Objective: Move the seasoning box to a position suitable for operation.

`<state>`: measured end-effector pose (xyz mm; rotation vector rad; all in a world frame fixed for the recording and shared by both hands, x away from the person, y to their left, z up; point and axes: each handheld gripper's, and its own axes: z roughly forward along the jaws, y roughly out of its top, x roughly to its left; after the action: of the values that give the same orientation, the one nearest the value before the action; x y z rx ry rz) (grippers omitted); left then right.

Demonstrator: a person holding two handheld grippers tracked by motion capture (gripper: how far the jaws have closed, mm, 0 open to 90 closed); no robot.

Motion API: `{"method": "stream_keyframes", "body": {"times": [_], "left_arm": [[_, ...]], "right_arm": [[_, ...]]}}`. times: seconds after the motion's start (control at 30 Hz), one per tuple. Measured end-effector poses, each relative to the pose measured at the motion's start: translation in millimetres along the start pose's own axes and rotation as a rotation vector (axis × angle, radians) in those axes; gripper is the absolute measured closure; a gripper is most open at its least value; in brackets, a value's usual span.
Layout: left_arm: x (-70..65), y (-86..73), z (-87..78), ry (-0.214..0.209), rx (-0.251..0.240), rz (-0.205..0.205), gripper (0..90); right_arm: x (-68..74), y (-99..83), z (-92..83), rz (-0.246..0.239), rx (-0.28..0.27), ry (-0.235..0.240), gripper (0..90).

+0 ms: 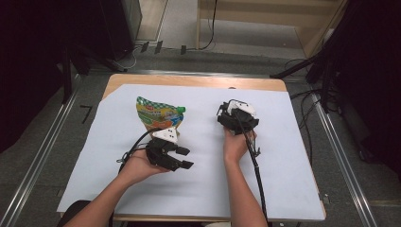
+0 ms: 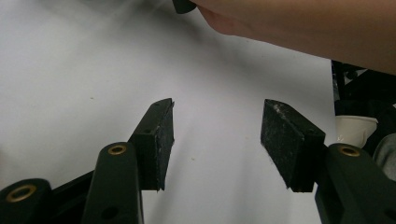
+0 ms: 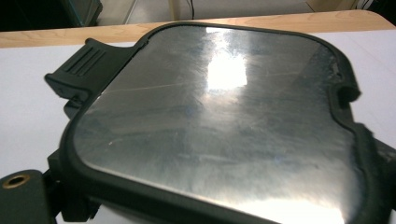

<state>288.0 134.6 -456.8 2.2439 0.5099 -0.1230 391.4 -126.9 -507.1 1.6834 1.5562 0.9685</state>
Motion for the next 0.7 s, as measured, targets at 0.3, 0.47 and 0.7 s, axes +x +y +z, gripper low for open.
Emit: {"method": "stream_keyframes", "body": {"times": [0.3,0.47,0.7], "left_arm": [[1.0,-0.2,0.4,0.001,0.0,-0.007,45.1],[1.5,-0.3,0.3,0.001,0.001,-0.009,45.1],[1.0,-0.2,0.9,0.0,0.004,-0.006,45.1]], "right_arm": [[-6.9,2.4,-1.0,-0.021,-0.008,0.022,12.0],[-9.3,2.0,-4.1,-0.046,-0.027,0.019,15.0],[-13.1,0.6,-3.7,-0.043,-0.046,0.038,15.1]]}}
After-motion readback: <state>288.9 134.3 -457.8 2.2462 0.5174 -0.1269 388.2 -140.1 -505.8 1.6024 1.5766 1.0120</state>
